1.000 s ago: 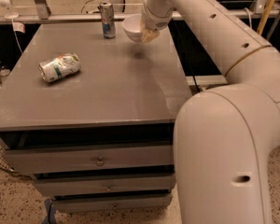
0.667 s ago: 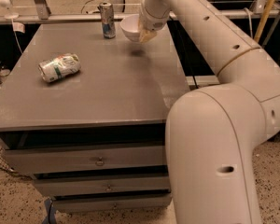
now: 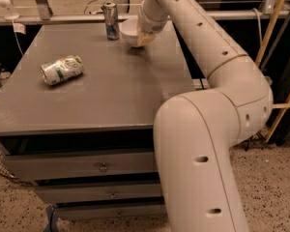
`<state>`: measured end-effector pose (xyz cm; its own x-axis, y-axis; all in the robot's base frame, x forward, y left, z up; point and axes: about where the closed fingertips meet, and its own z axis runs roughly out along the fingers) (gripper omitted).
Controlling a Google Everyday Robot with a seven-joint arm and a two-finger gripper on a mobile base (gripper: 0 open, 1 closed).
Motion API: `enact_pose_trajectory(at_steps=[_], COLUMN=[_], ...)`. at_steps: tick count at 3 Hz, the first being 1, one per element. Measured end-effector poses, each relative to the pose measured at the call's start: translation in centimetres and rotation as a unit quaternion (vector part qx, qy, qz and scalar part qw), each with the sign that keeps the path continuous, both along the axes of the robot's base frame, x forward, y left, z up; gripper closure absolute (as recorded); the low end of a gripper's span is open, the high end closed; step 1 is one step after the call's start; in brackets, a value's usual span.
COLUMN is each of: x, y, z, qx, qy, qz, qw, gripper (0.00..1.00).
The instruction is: Move white bowl near redbull can
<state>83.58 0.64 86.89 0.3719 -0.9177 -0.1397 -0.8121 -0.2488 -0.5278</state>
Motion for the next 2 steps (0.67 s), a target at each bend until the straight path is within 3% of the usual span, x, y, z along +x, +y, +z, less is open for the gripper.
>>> enact_pose_trajectory(at_steps=[2], x=[1.35], y=[1.32], z=[-1.36], qx=[0.015], qy=[0.016], qz=[-0.002], qw=[0.9998], gripper=[1.00])
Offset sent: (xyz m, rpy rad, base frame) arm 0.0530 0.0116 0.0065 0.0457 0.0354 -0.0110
